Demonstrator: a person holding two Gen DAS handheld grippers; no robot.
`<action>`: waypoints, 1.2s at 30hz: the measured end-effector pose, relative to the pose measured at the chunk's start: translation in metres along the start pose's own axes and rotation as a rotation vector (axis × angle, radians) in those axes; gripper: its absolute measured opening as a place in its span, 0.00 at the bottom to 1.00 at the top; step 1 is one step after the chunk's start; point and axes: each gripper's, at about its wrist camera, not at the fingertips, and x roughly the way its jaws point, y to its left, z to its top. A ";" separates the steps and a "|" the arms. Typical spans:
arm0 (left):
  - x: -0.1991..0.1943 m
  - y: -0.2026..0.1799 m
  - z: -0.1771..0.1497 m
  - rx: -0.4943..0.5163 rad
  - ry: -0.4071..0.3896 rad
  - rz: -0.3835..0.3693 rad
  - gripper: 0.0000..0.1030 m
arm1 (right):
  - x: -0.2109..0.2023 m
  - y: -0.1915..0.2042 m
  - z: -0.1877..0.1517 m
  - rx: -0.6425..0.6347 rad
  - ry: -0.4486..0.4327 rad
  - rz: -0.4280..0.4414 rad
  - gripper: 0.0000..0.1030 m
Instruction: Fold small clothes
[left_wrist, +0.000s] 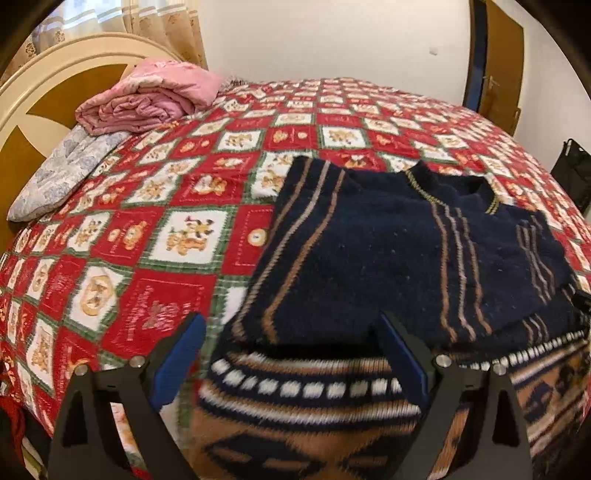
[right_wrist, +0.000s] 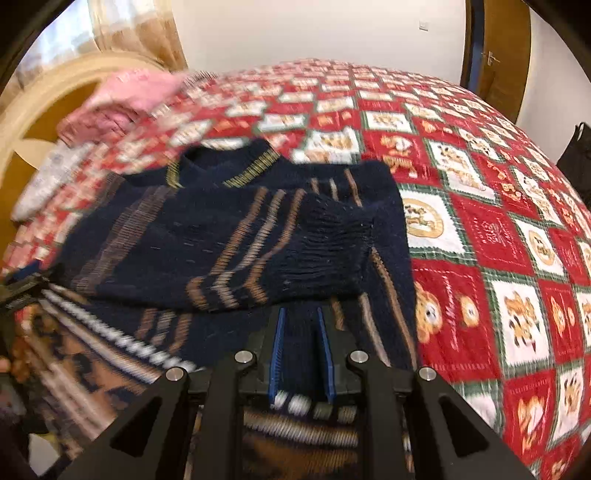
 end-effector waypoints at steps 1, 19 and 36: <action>-0.007 0.004 -0.003 -0.005 -0.012 -0.007 0.93 | -0.012 0.000 -0.002 0.005 -0.025 0.005 0.19; -0.046 0.020 -0.040 -0.041 -0.022 -0.019 0.97 | -0.146 0.023 -0.066 -0.023 -0.307 -0.050 0.78; -0.086 -0.013 -0.083 0.088 -0.087 0.047 0.97 | -0.206 0.009 -0.144 0.060 -0.318 -0.157 0.78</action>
